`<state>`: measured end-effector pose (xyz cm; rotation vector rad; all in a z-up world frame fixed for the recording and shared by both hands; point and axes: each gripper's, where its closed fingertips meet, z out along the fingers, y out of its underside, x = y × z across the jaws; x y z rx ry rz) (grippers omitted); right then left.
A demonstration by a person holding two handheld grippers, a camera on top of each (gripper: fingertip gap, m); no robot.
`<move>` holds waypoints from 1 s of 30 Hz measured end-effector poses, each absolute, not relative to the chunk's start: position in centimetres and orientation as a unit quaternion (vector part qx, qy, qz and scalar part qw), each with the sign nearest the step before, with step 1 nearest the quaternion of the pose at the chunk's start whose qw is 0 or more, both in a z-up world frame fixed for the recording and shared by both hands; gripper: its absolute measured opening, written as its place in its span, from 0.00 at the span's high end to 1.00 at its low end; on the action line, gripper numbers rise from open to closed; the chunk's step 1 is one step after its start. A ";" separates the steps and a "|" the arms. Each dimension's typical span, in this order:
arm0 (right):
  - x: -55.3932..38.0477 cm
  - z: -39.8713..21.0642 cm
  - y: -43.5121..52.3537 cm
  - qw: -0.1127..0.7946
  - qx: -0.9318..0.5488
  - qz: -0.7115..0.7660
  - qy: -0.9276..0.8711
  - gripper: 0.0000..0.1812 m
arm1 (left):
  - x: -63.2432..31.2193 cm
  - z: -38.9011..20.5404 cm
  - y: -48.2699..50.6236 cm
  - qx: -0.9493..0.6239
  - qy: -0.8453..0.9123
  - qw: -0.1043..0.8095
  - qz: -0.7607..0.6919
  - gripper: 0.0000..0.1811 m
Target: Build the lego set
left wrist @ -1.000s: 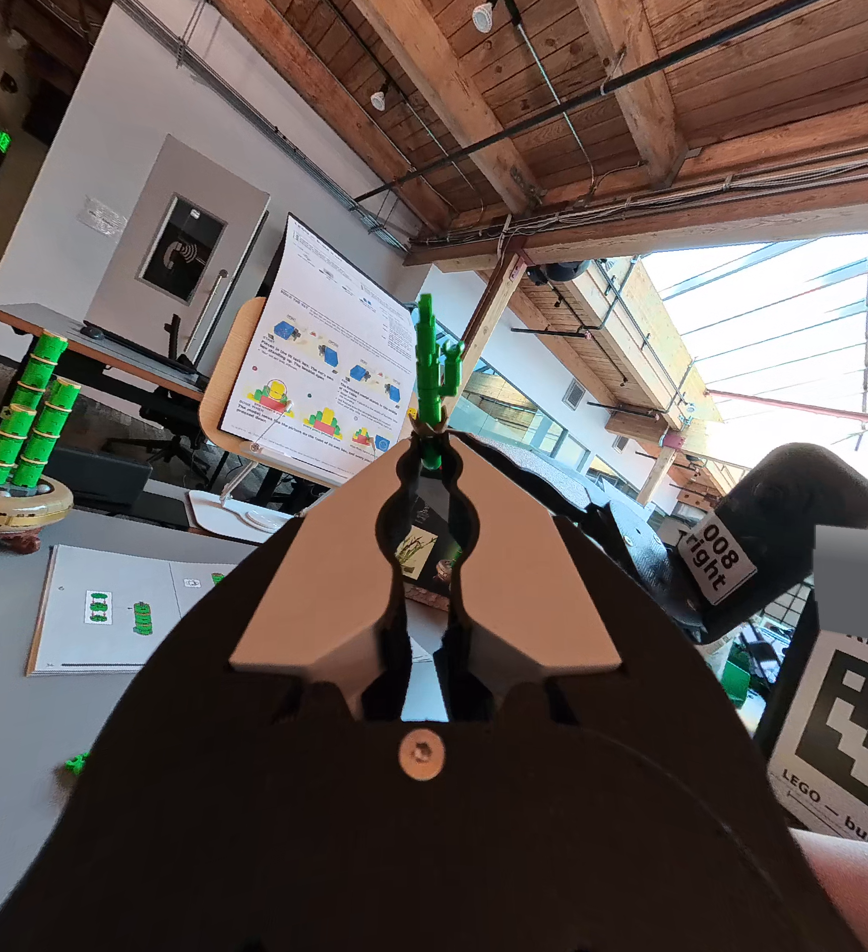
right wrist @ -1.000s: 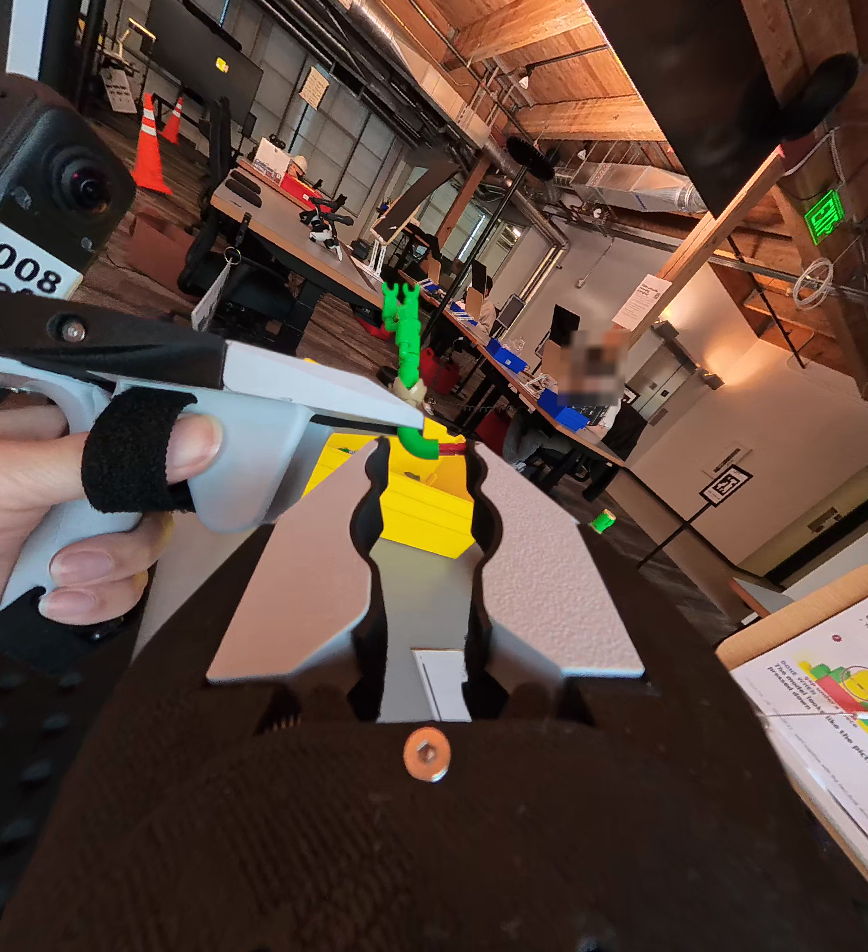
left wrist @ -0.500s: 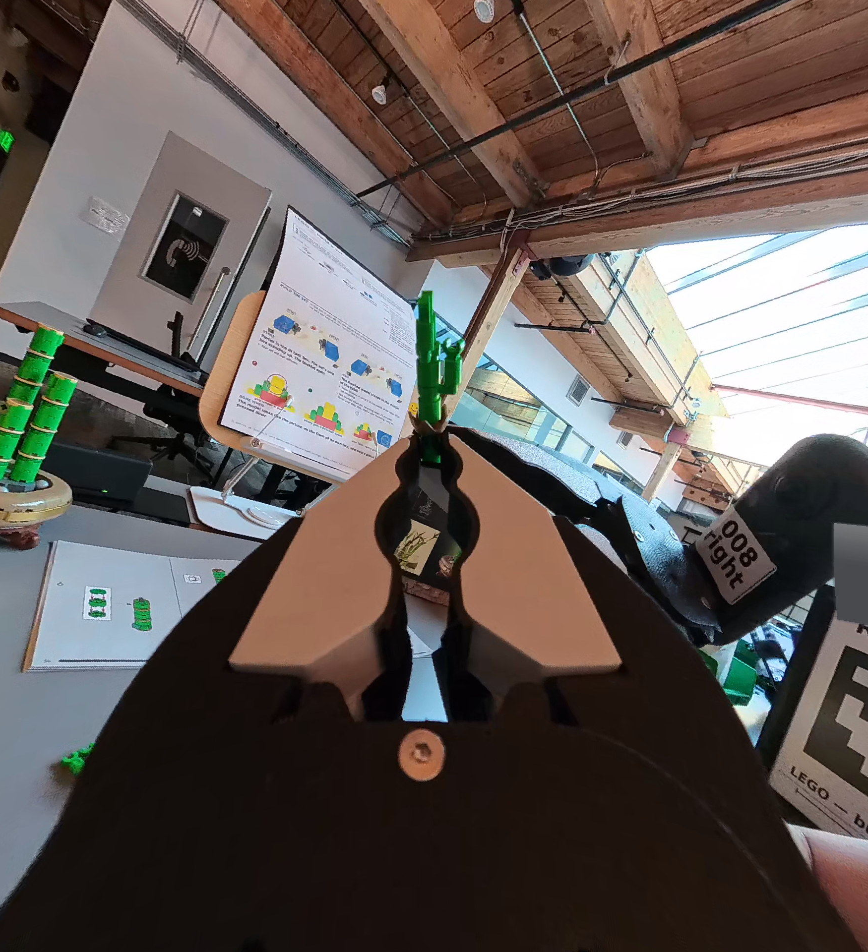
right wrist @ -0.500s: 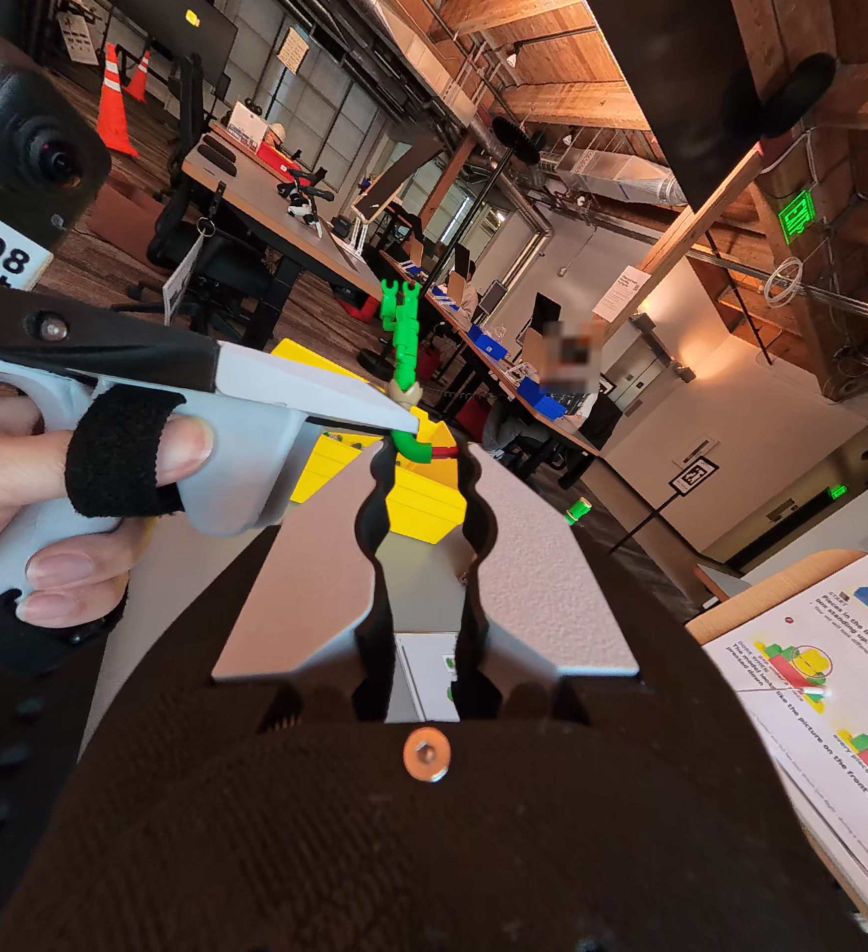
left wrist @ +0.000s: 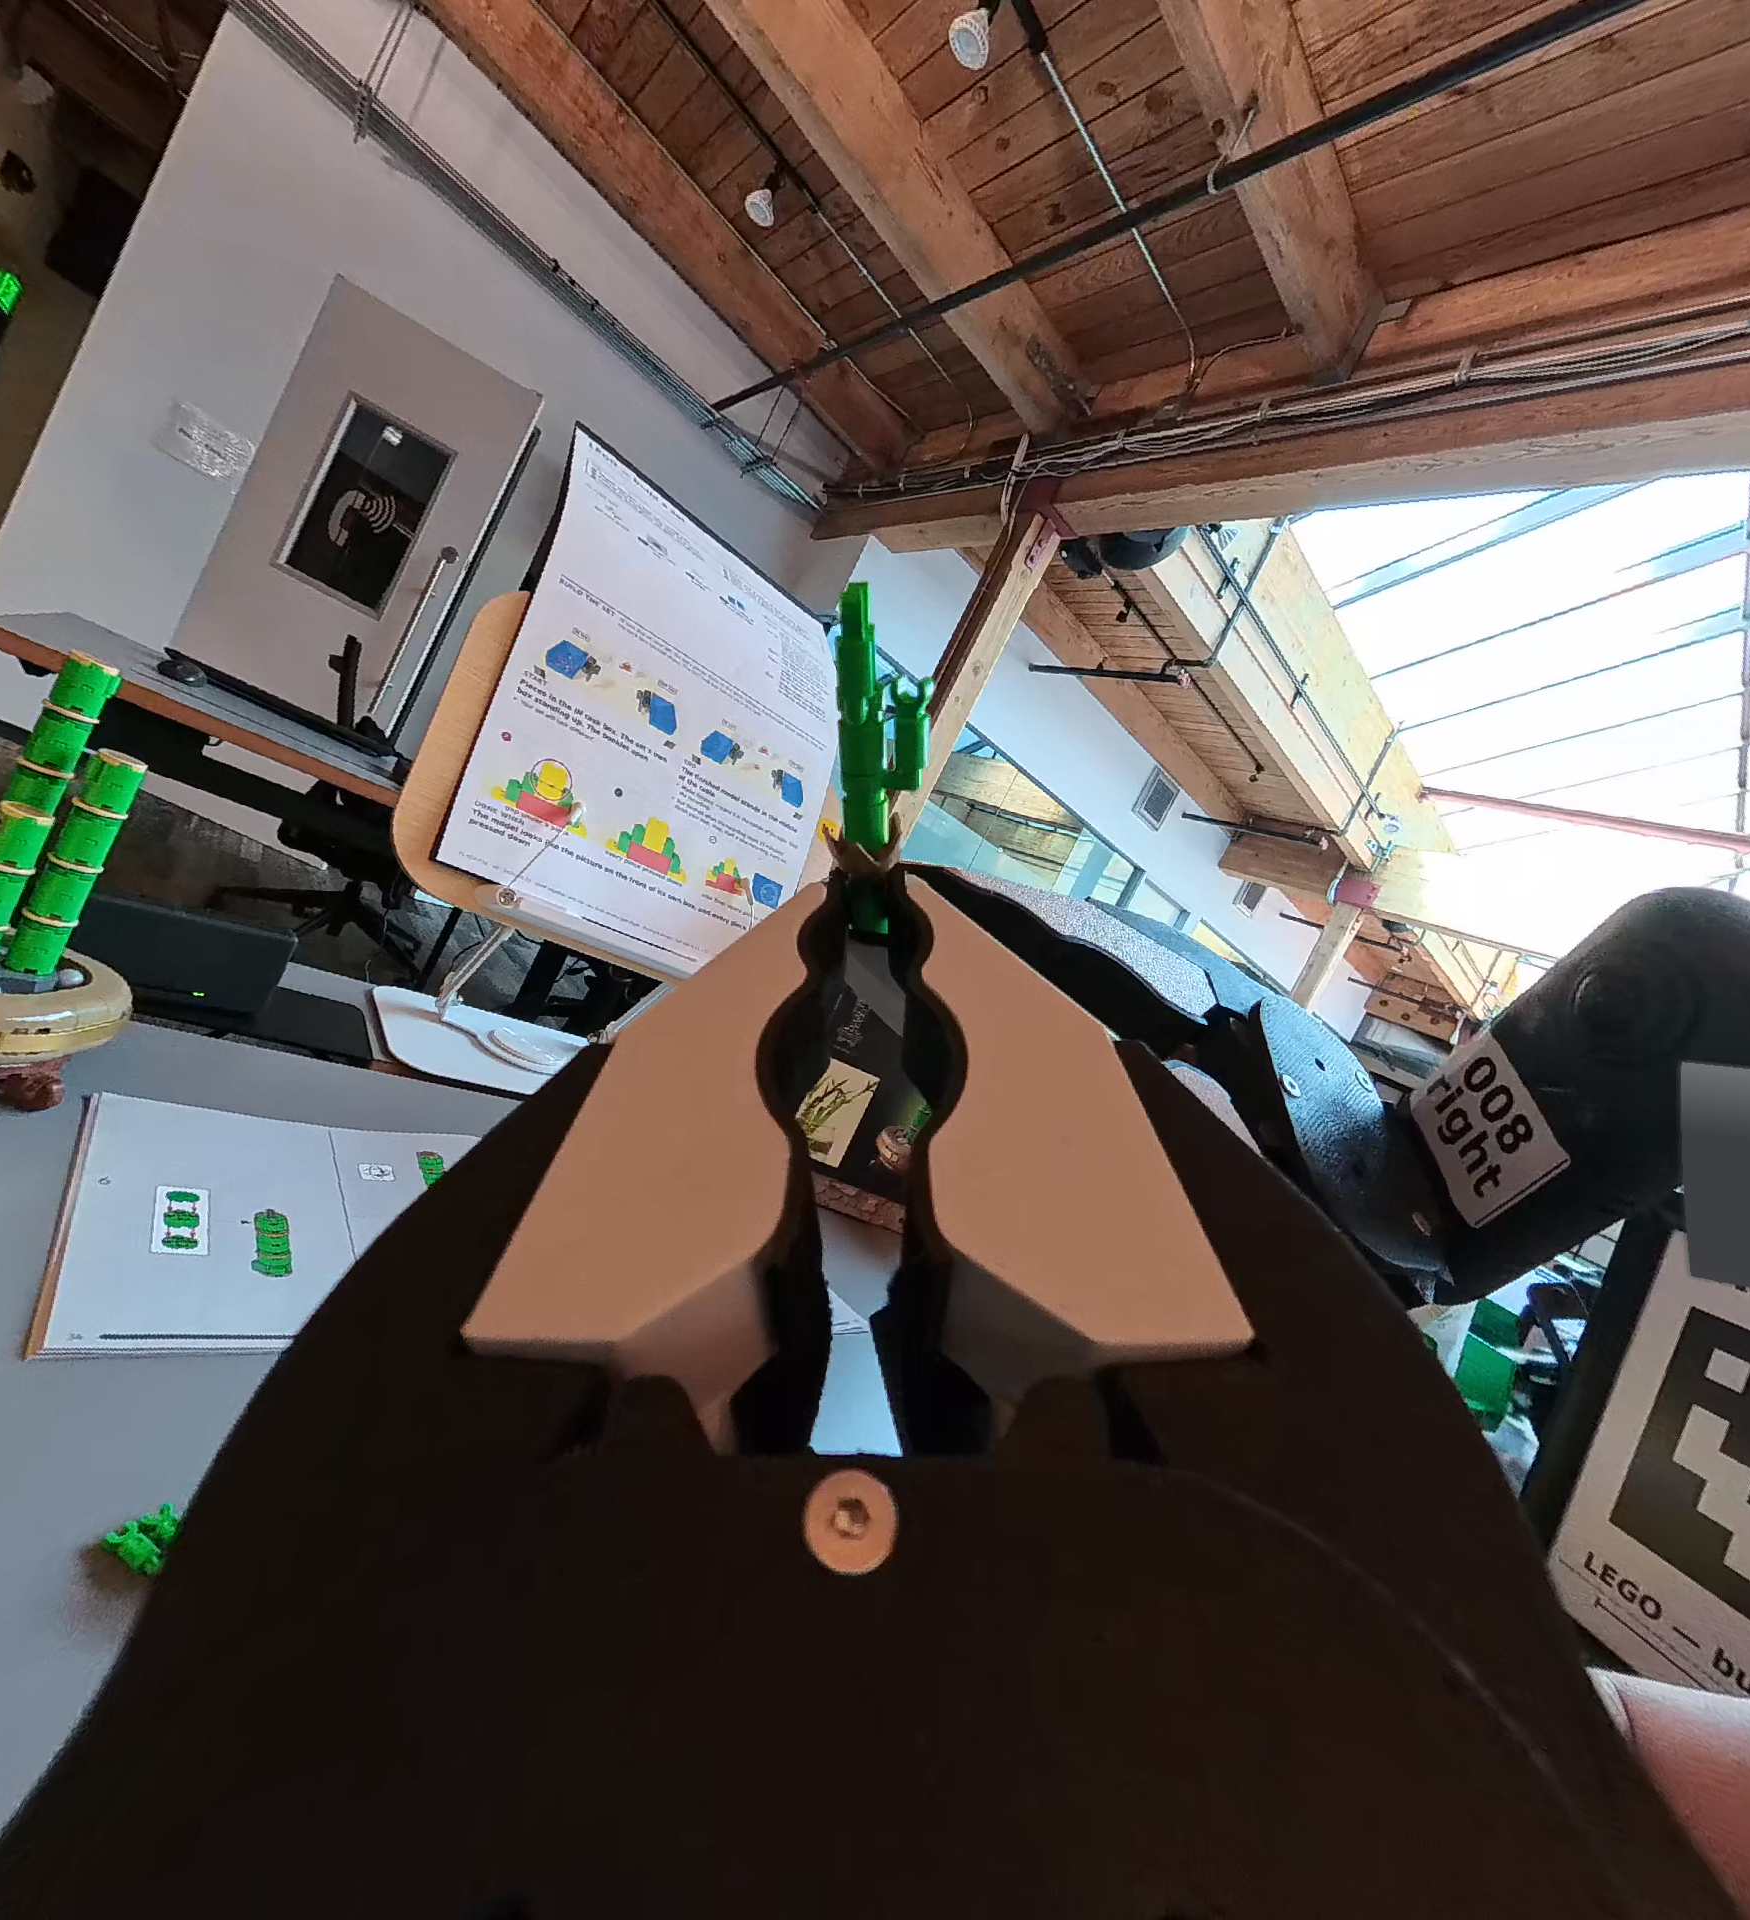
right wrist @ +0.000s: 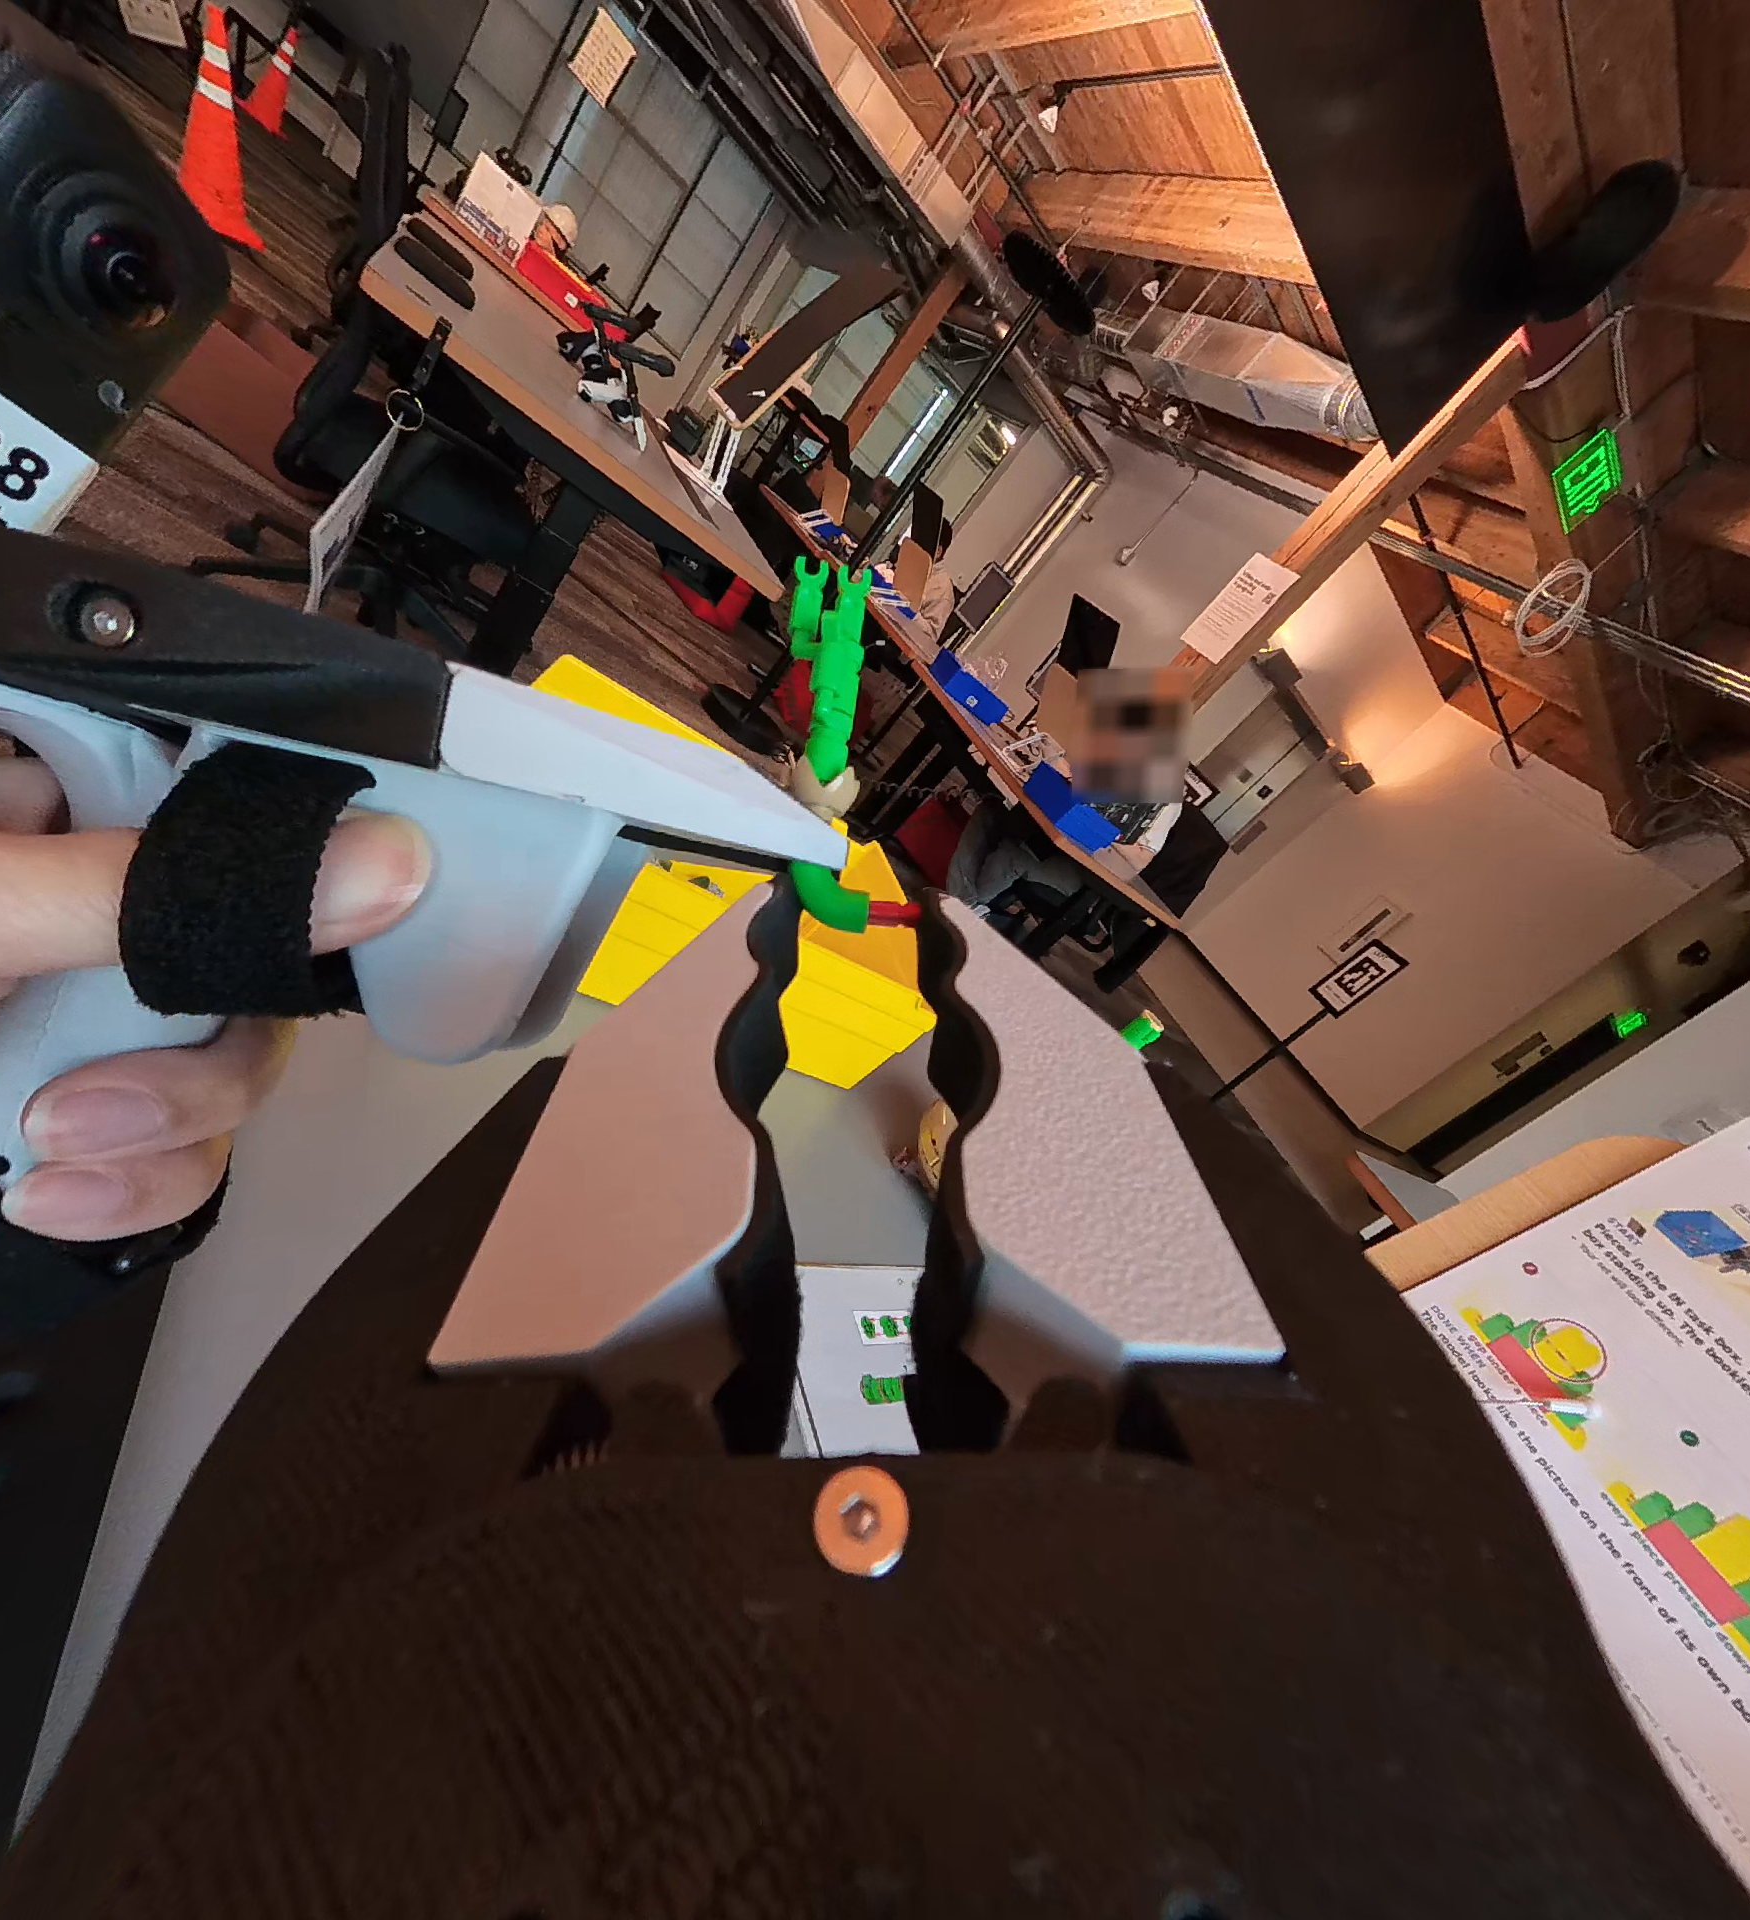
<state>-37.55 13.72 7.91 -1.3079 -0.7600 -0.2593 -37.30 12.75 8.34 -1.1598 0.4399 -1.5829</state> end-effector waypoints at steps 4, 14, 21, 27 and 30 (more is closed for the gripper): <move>-37.5 8.0 13.7 0.720 -0.590 -0.122 -0.345 0.88 | -37.3 8.4 12.7 -0.486 0.185 0.535 -0.666 0.97; -37.6 8.0 13.7 0.724 -0.586 -0.127 -0.342 0.89 | -37.3 8.5 12.8 -0.485 0.183 0.535 -0.667 0.97; -37.6 8.2 14.0 0.727 -0.596 -0.090 -0.329 0.88 | -37.3 8.7 13.0 -0.488 0.202 0.531 -0.663 0.97; -37.5 8.0 14.2 0.728 -0.598 -0.086 -0.325 0.86 | -37.1 8.3 13.3 -0.496 0.198 0.517 -0.669 0.97; -37.7 8.0 14.1 0.730 -0.590 -0.102 -0.328 0.88 | -37.2 8.4 13.2 -0.493 0.197 0.518 -0.671 0.97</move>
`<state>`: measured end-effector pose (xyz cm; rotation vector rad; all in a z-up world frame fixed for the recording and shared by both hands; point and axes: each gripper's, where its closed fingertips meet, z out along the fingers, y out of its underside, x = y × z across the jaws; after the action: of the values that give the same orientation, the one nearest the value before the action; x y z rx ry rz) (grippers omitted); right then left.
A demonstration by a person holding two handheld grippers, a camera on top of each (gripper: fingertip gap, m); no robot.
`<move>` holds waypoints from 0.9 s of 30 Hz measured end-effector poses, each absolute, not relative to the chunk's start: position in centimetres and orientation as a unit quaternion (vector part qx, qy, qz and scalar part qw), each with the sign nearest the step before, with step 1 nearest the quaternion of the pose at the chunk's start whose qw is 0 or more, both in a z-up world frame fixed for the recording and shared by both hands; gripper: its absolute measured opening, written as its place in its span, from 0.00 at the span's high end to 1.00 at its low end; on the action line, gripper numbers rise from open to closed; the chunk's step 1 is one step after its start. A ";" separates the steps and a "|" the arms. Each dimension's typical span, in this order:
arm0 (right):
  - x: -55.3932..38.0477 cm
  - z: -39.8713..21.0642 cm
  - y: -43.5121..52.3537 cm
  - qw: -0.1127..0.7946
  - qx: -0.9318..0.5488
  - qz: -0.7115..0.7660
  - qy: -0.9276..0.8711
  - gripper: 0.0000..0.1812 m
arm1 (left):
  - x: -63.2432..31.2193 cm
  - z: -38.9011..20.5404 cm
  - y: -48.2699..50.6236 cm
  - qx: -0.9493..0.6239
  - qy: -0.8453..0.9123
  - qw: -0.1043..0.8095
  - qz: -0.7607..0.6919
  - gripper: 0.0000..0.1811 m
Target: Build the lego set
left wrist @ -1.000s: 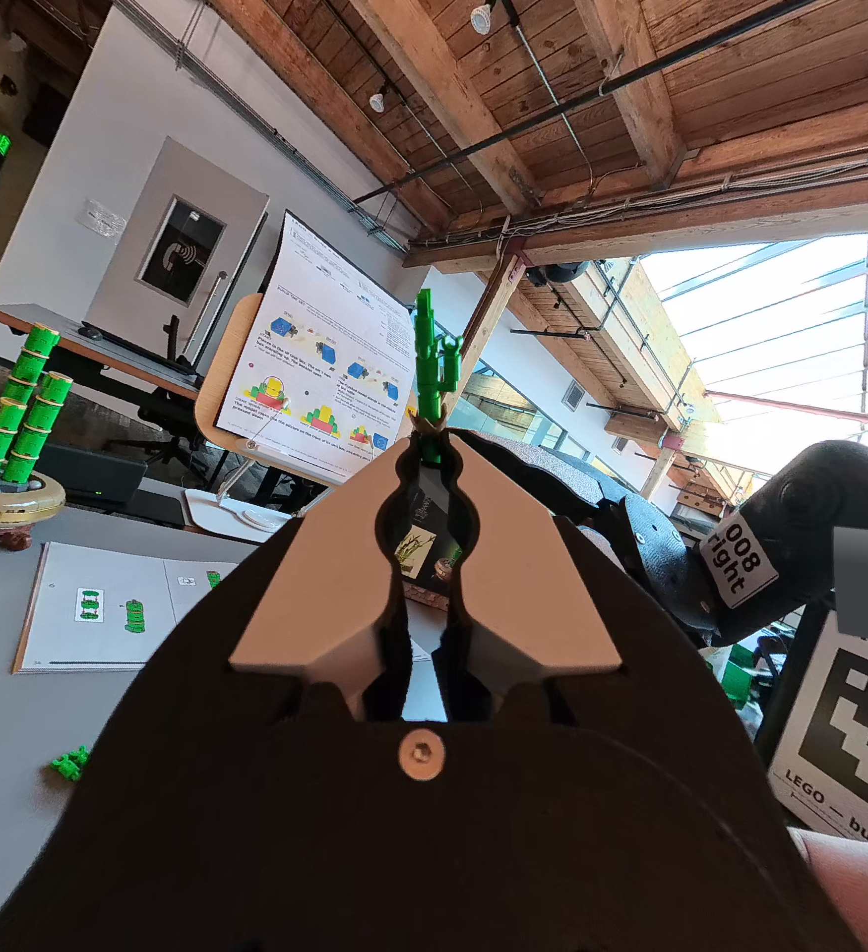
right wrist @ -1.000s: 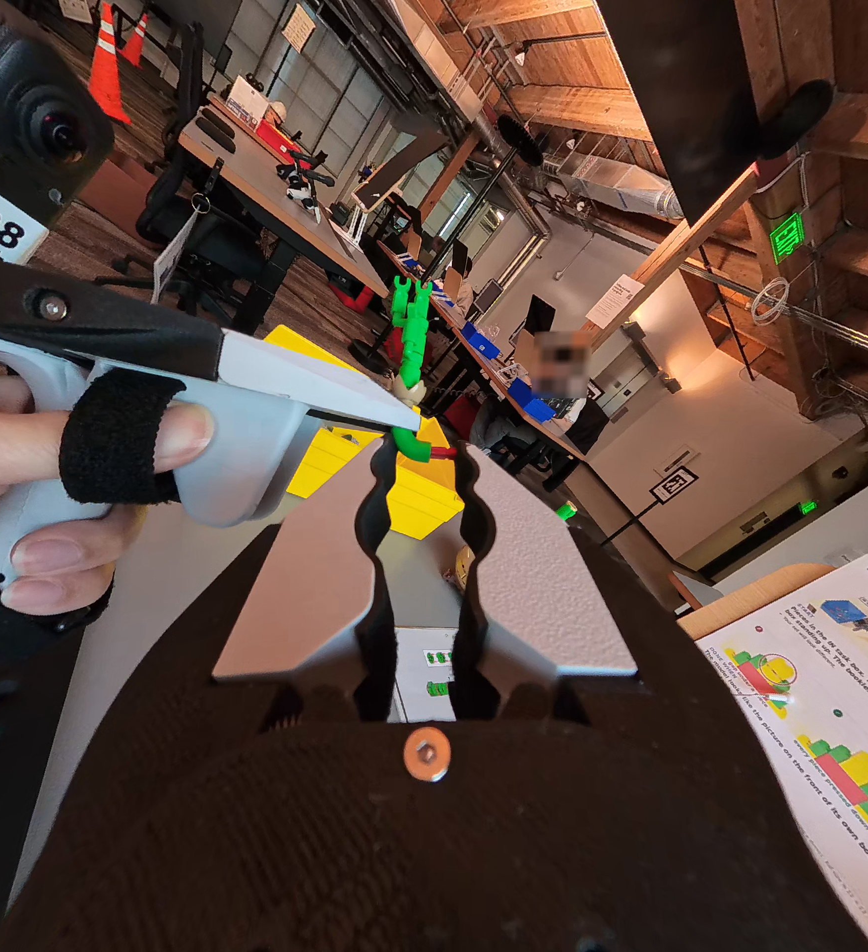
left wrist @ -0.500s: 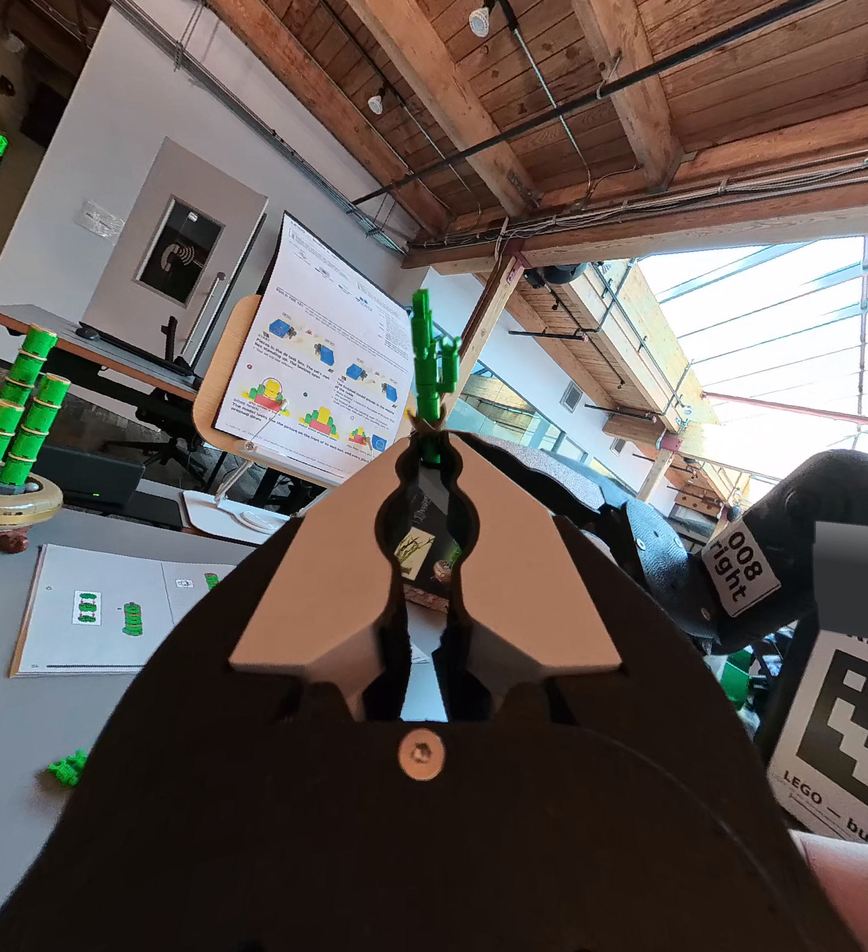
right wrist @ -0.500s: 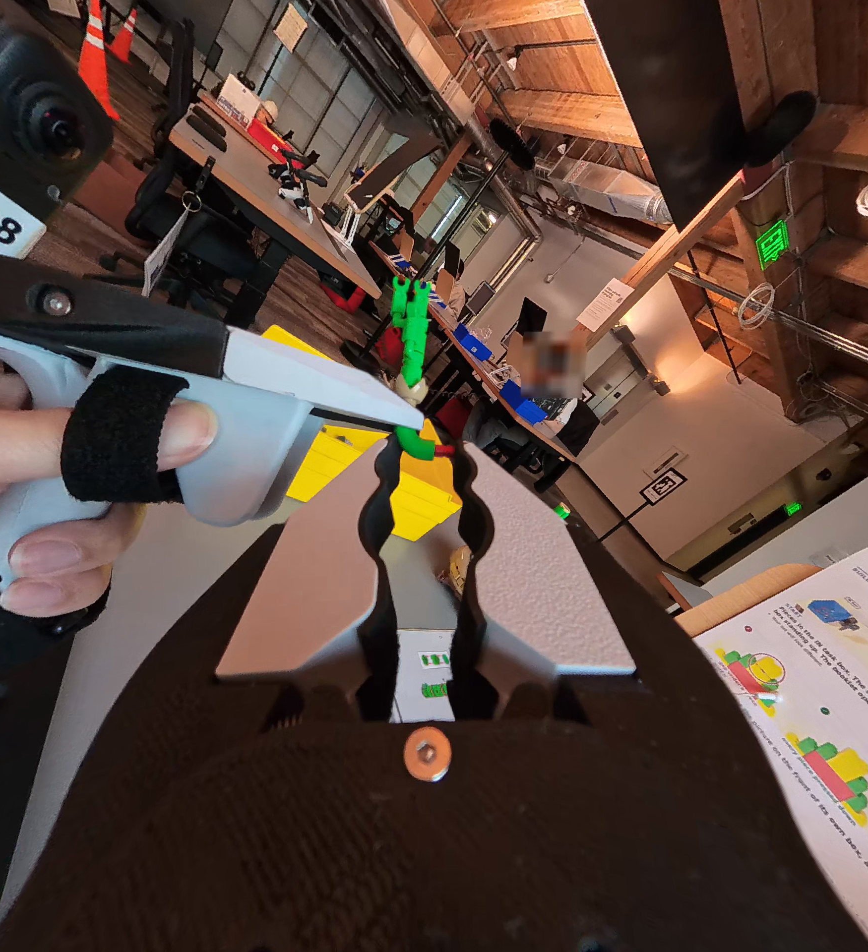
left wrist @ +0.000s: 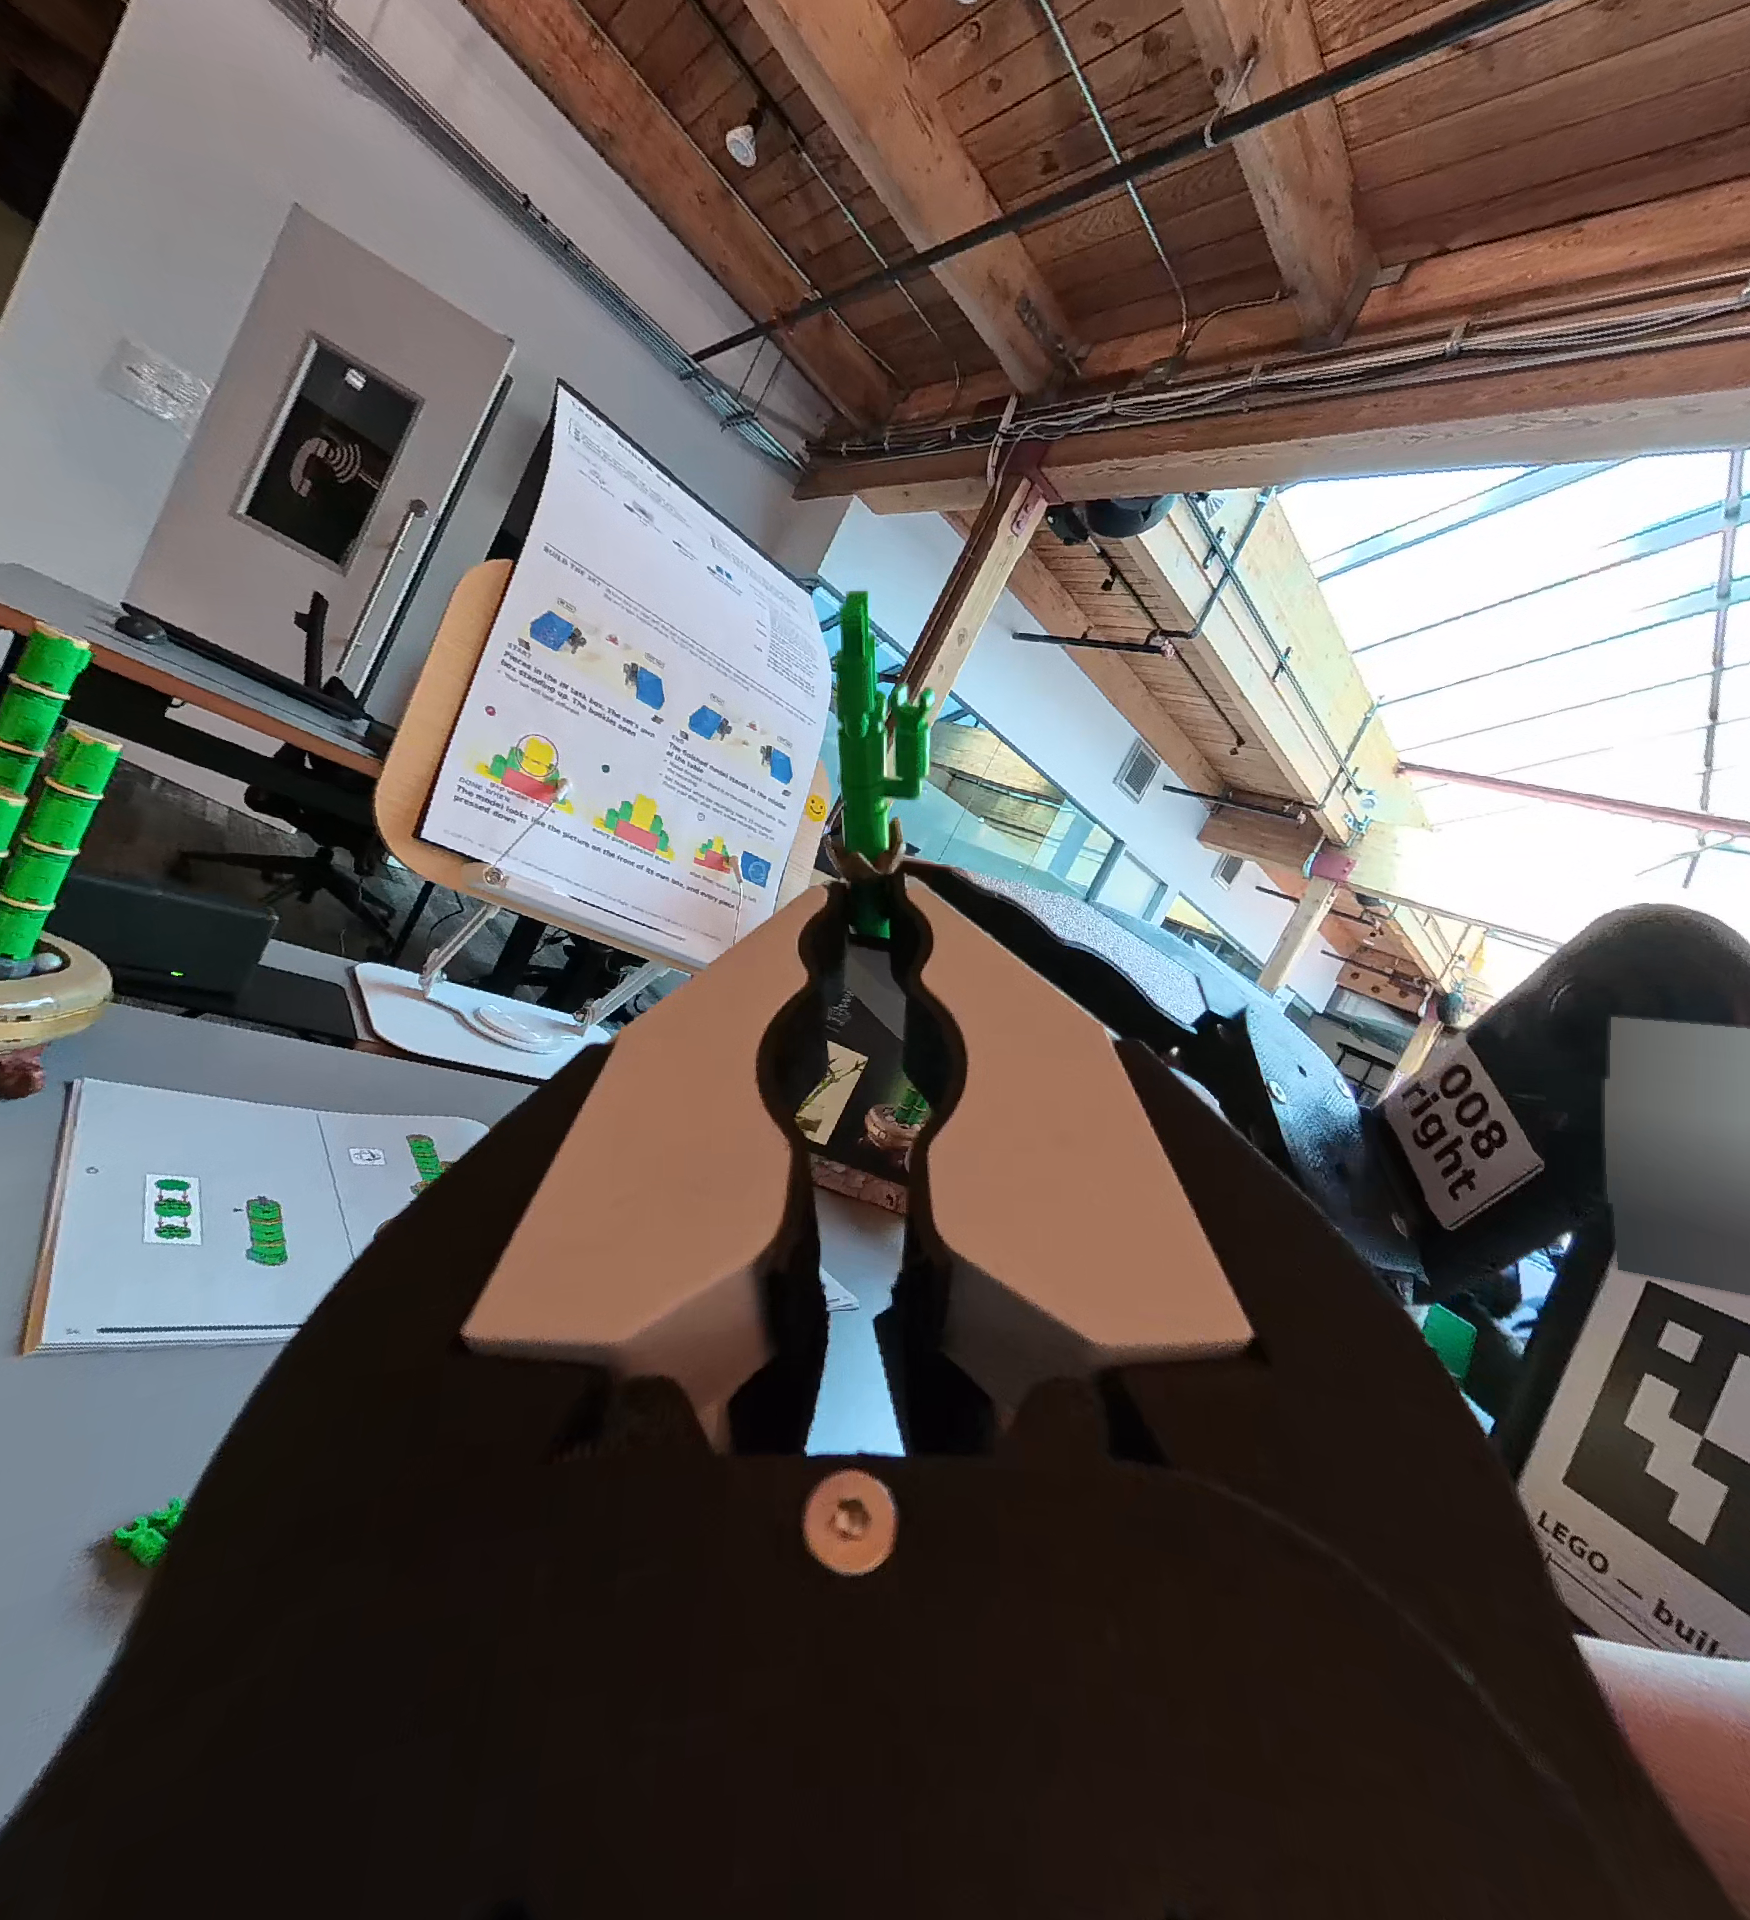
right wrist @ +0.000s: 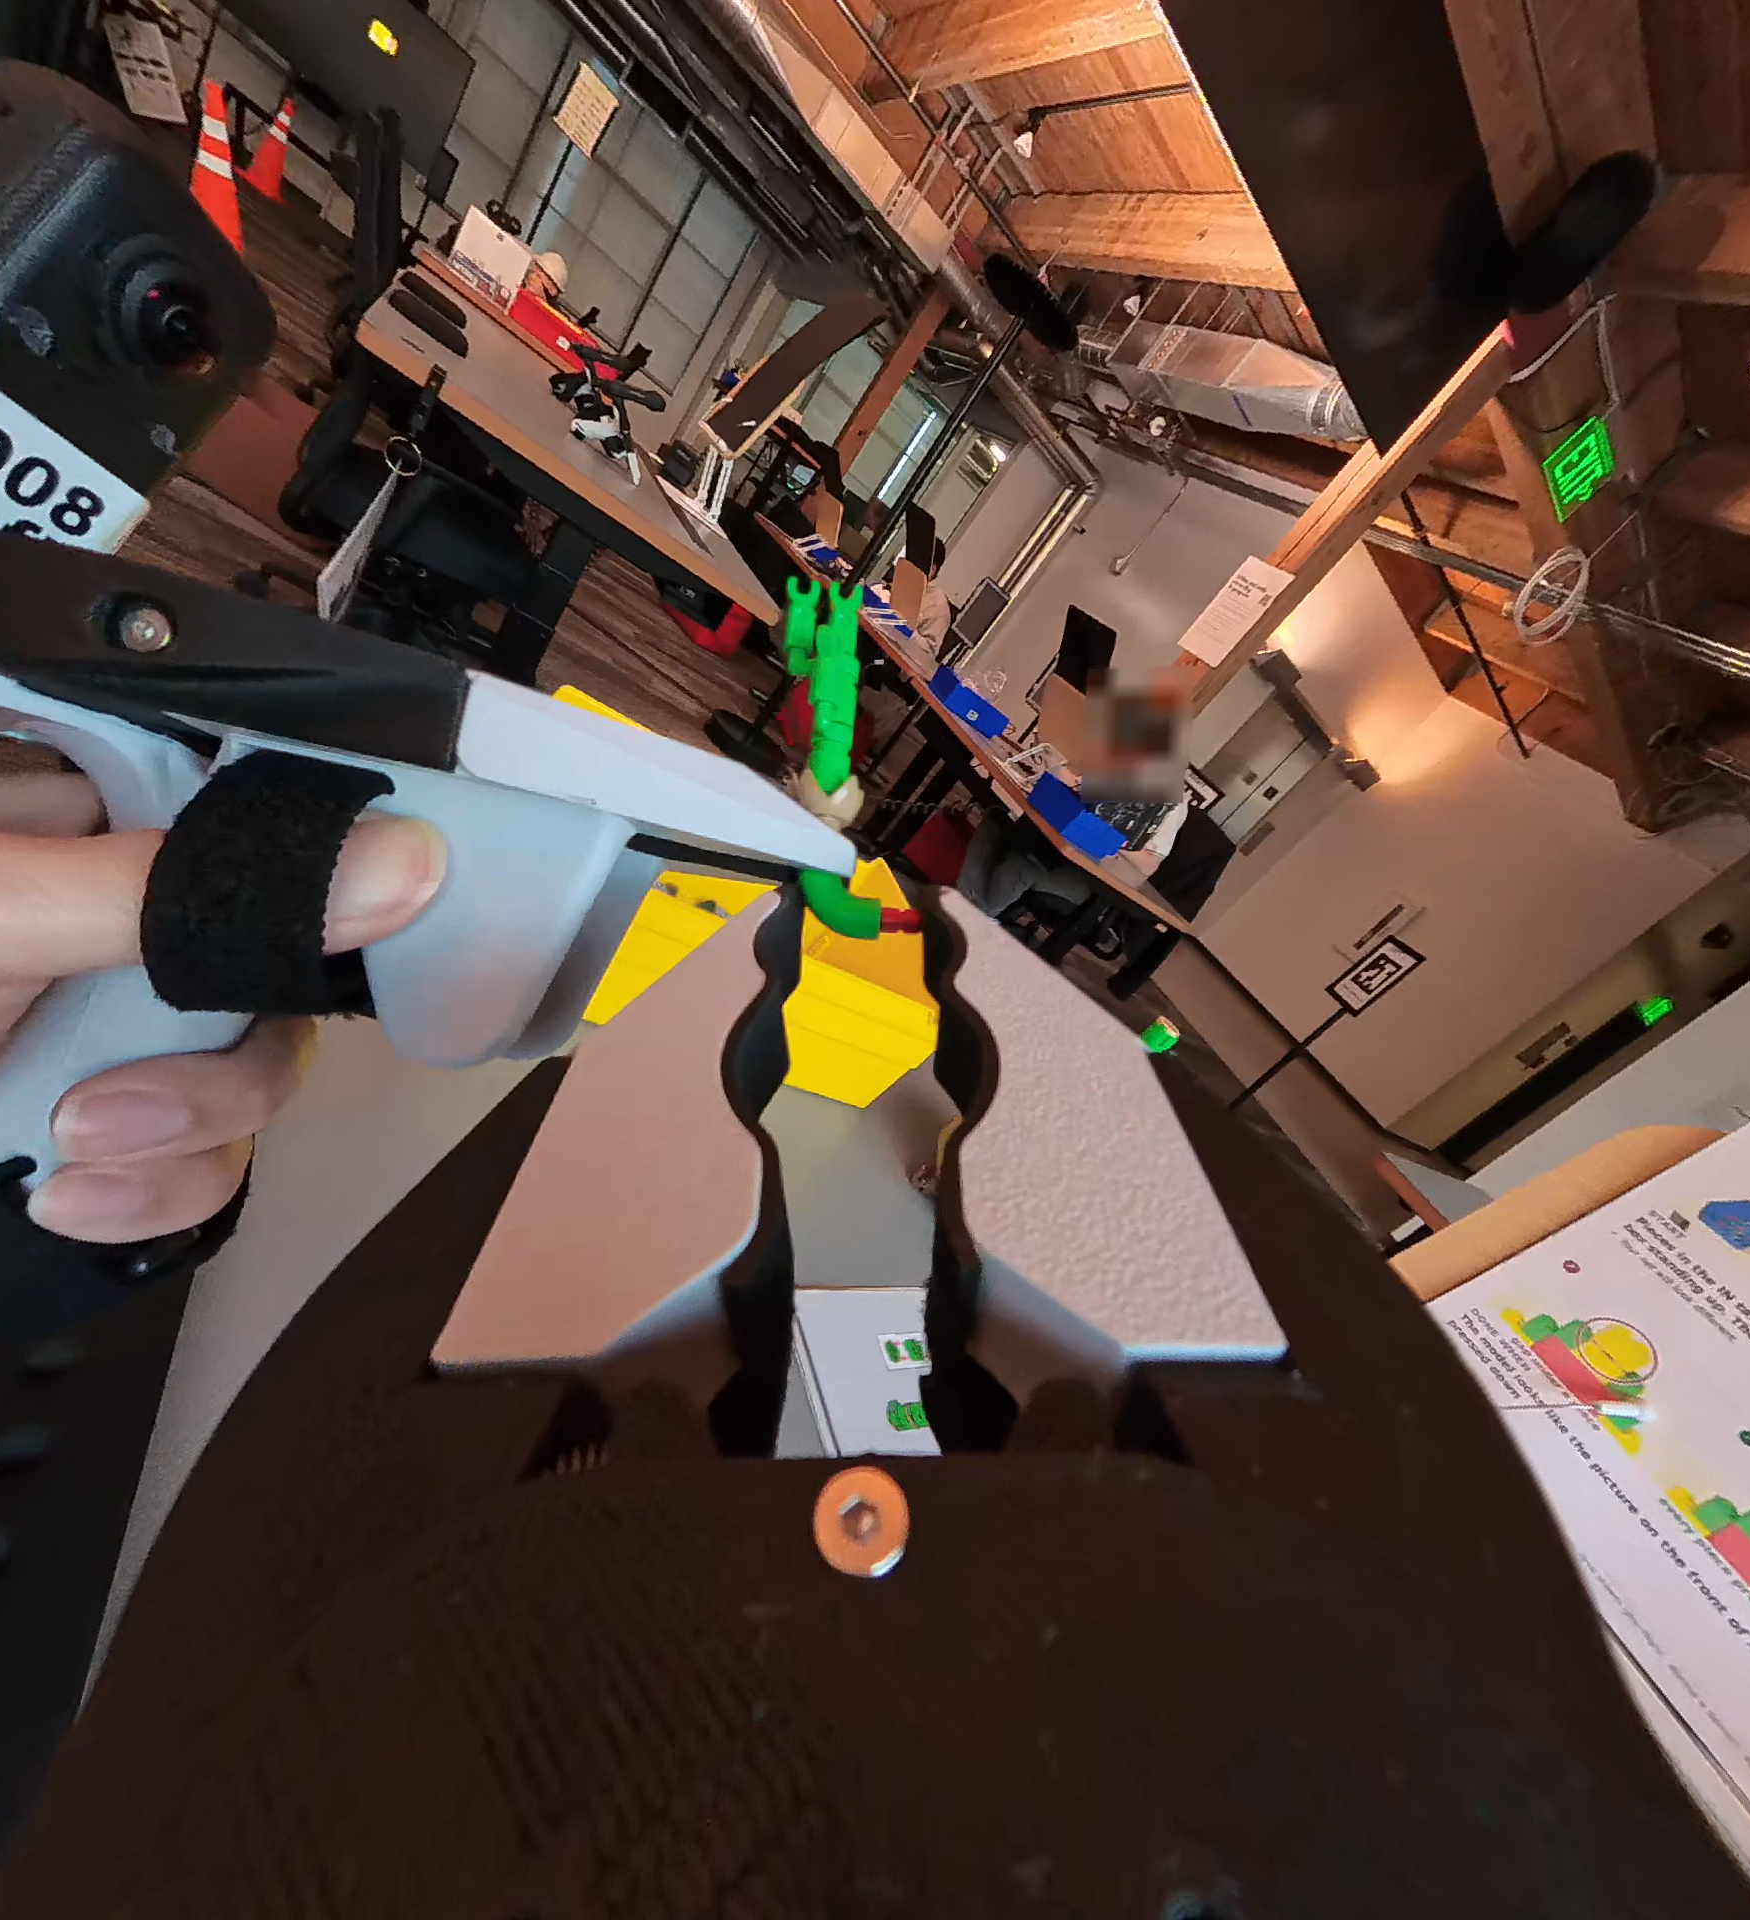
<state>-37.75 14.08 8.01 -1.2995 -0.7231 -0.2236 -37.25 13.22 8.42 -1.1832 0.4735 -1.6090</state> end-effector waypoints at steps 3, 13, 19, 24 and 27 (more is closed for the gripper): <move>-37.8 8.0 14.0 0.732 -0.591 -0.096 -0.325 0.88 | -37.3 8.5 13.1 -0.491 0.199 0.520 -0.670 0.97; -37.7 7.8 13.9 0.733 -0.589 -0.080 -0.330 0.89 | -37.2 8.5 13.0 -0.494 0.208 0.524 -0.662 0.97; -38.1 7.1 14.2 0.711 -0.605 -0.006 -0.357 0.85 | -37.7 8.4 13.8 -0.512 0.223 0.502 -0.661 0.97; -38.8 7.2 12.5 0.691 -0.580 0.065 -0.427 0.81 | -38.1 8.3 13.3 -0.539 0.291 0.444 -0.654 0.97; -38.6 7.6 11.5 0.683 -0.567 0.072 -0.455 0.81 | -38.4 8.0 12.2 -0.543 0.336 0.415 -0.648 0.97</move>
<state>-38.58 11.47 7.58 -1.2708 -1.0203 0.1613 -38.40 12.24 7.99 -1.3643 0.8427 -1.6275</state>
